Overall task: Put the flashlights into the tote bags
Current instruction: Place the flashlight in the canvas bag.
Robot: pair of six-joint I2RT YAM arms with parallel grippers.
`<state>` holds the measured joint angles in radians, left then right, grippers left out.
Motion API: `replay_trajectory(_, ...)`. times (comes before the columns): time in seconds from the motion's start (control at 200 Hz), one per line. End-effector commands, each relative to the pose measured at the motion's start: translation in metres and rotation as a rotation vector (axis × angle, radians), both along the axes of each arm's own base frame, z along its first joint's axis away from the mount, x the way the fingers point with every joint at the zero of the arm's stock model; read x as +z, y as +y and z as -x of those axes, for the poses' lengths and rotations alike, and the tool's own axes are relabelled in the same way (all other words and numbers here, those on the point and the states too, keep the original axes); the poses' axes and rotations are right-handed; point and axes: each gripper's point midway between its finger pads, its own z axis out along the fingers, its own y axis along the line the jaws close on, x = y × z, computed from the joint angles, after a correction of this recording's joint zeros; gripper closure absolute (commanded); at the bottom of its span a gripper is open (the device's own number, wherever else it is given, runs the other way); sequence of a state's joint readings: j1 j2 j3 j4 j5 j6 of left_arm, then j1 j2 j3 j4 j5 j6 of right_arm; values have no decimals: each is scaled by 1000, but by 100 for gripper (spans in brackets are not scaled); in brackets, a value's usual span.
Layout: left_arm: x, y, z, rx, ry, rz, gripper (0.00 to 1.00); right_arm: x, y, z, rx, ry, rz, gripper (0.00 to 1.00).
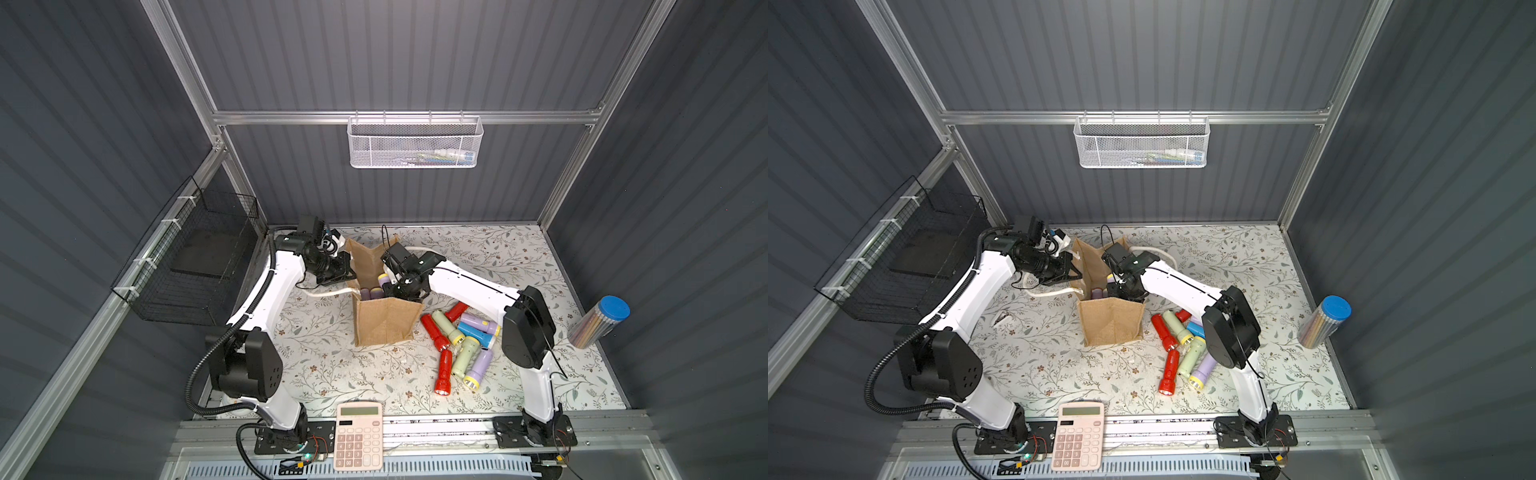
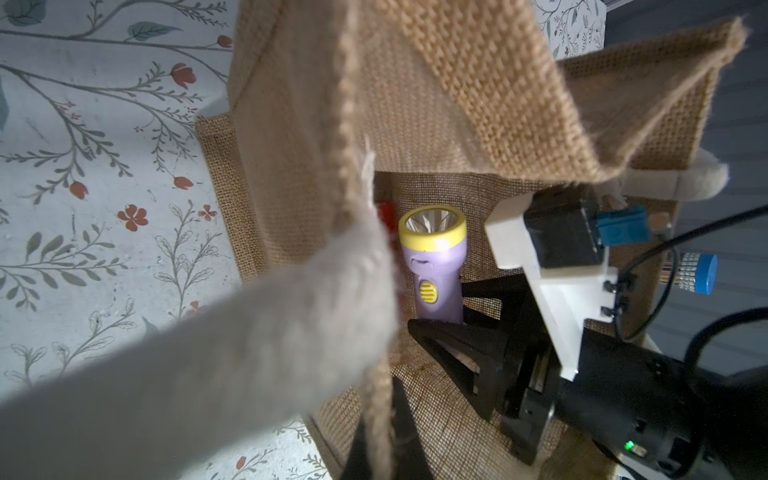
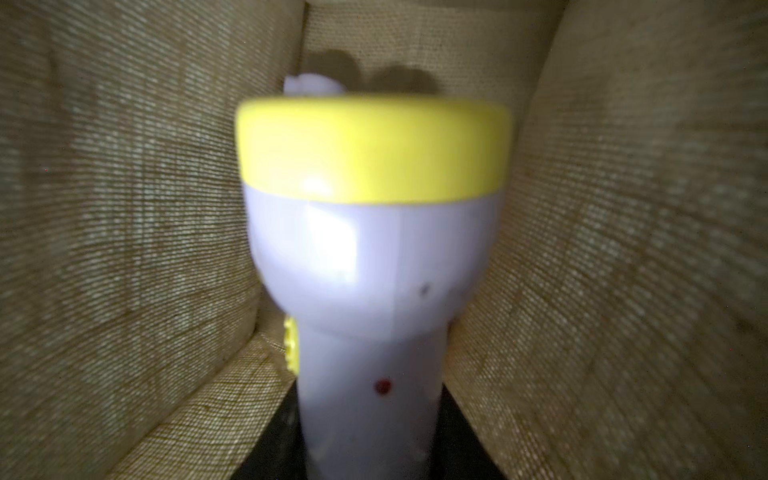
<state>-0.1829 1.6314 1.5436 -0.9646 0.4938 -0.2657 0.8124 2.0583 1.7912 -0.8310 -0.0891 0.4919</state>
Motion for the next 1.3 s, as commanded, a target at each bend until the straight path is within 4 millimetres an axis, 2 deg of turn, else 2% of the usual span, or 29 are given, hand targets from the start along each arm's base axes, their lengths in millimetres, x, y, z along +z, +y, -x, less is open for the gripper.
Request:
replay_trajectory(0.0, 15, 4, -2, -12, -51, 5, 100, -21, -21, 5, -17, 38, 131, 88)
replay_trajectory(0.135, 15, 4, -2, -12, -50, 4, 100, -32, -27, 5, -29, 58, 183, 84)
replay_trajectory(0.25, 14, 4, -2, -13, -47, 3, 100, -39, -28, 7, -23, 72, 198, 87)
replay_trajectory(0.41, 12, 4, -1, -16, -43, 2, 100, -48, -31, 9, -10, 82, 210, 79)
replay_trajectory(0.62, 11, 4, -1, -19, -43, 4, 100, -52, -29, 12, -36, 137, 148, 65)
replay_trajectory(0.715, 12, 4, 0, -19, -46, 4, 100, -56, -21, 17, -46, 210, 69, 68)
replay_trajectory(0.77, 12, 4, 0, -19, -49, 5, 100, -57, -21, 16, -69, 234, 47, 62)
replay_trajectory(0.89, 12, 4, 0, -20, -51, 3, 100, -51, -16, 15, -69, 241, -8, 54)
replay_trajectory(0.97, 10, 4, 0, -20, -49, 3, 100, -46, -17, 13, -72, 226, -18, 43)
replay_trajectory(1.056, 9, 3, -1, -21, -47, 9, 100, -41, -20, 10, -86, 193, -27, 35)
replay_trajectory(1.161, 8, 3, -1, -22, -46, 11, 100, -37, -22, 7, -92, 188, -23, 32)
replay_trajectory(1.296, 7, 2, -2, -22, -45, 14, 100, -24, -16, 7, -64, 177, -61, 30)
